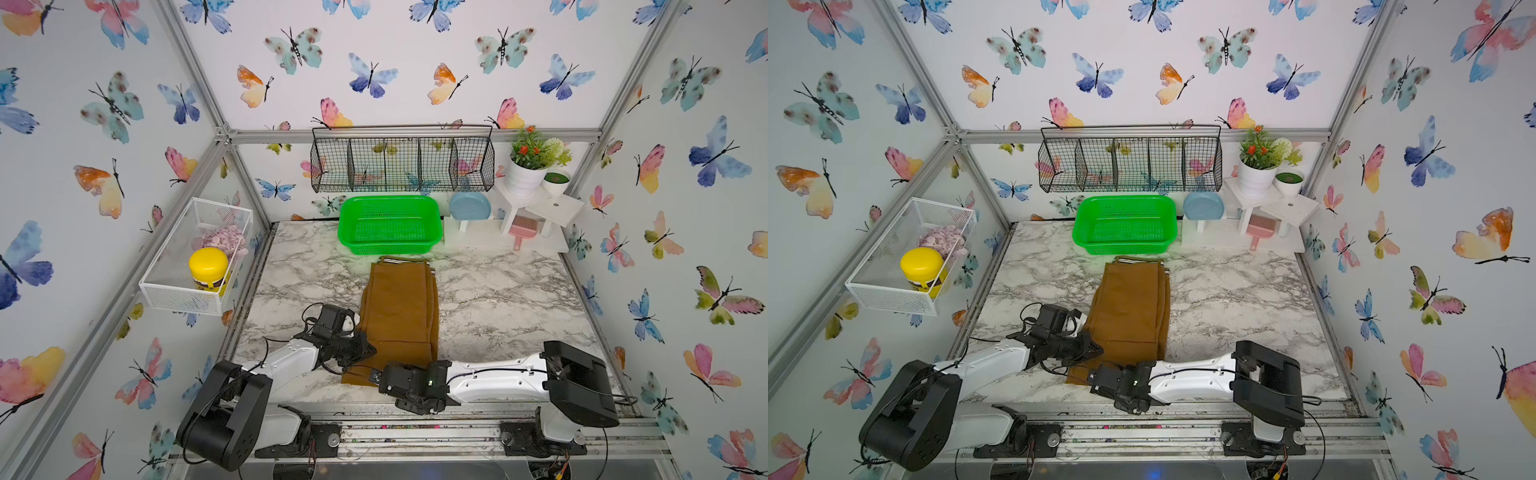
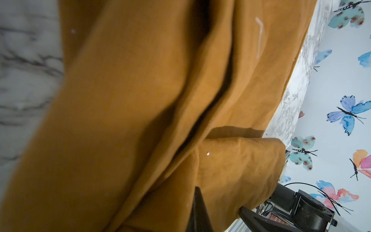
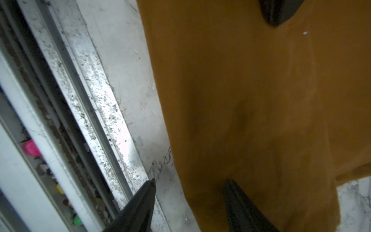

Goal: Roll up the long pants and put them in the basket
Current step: Roll the long pant at the center of the board.

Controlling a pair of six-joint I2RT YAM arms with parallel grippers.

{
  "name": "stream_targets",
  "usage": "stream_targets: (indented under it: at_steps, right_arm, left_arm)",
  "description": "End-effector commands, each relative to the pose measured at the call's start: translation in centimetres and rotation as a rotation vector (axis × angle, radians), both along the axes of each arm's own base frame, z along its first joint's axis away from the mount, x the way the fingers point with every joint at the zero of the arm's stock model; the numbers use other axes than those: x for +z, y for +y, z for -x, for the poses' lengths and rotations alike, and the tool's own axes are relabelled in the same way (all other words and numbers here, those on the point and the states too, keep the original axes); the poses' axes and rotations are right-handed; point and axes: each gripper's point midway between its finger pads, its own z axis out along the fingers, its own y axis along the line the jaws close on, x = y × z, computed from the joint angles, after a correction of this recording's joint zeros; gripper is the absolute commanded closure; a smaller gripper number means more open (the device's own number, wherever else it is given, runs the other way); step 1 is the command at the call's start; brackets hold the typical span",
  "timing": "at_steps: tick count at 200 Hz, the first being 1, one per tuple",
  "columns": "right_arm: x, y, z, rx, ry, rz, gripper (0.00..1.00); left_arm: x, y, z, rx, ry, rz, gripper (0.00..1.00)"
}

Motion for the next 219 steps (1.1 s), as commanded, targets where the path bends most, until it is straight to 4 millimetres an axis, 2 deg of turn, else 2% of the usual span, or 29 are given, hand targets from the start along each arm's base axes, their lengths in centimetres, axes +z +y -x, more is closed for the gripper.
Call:
stream_targets:
  at_steps: [1,23,54,97,114,130,161,188,219]
  right_arm:
    - [0.5,1.5,-0.1,0.019,-0.014,-0.044,0.40]
    - [-0.1,2.1,0.0,0.029,-0.008,-0.041,0.40]
    - [-1.5,2.2,-0.9,0.016,-0.057,0.002,0.40]
    - [-2.5,0.3,-3.6,-0.100,-0.213,0.072,0.43]
    - [-2.5,-0.1,-4.2,-0.138,-0.247,0.071,0.50]
    - [-2.6,-0.6,-4.6,-0.161,-0.273,0.087,0.62]
    - [-2.9,-1.0,-4.0,-0.144,-0.236,0.110,0.81]
    - [-1.0,0.2,-2.6,-0.122,-0.111,0.027,0.86]
    - [2.0,1.8,-1.2,-0.121,0.135,-0.091,0.87]
  left_arm:
    - [-0.6,0.0,0.3,-0.013,0.005,-0.004,1.00]
    - [-1.1,0.0,0.4,-0.015,0.016,-0.007,1.00]
    - [-1.1,0.0,0.4,-0.015,0.017,-0.006,1.00]
    - [-1.1,0.2,0.4,-0.012,0.013,-0.015,1.00]
    - [-1.1,0.1,0.4,-0.016,0.017,-0.014,1.00]
    - [-1.2,0.2,0.5,-0.015,0.021,-0.015,1.00]
    - [-0.9,0.3,0.4,-0.015,0.016,-0.023,1.00]
    - [1.2,0.8,-0.8,0.012,-0.039,-0.026,1.00]
    - [5.4,1.7,-2.8,0.067,-0.152,-0.029,1.00]
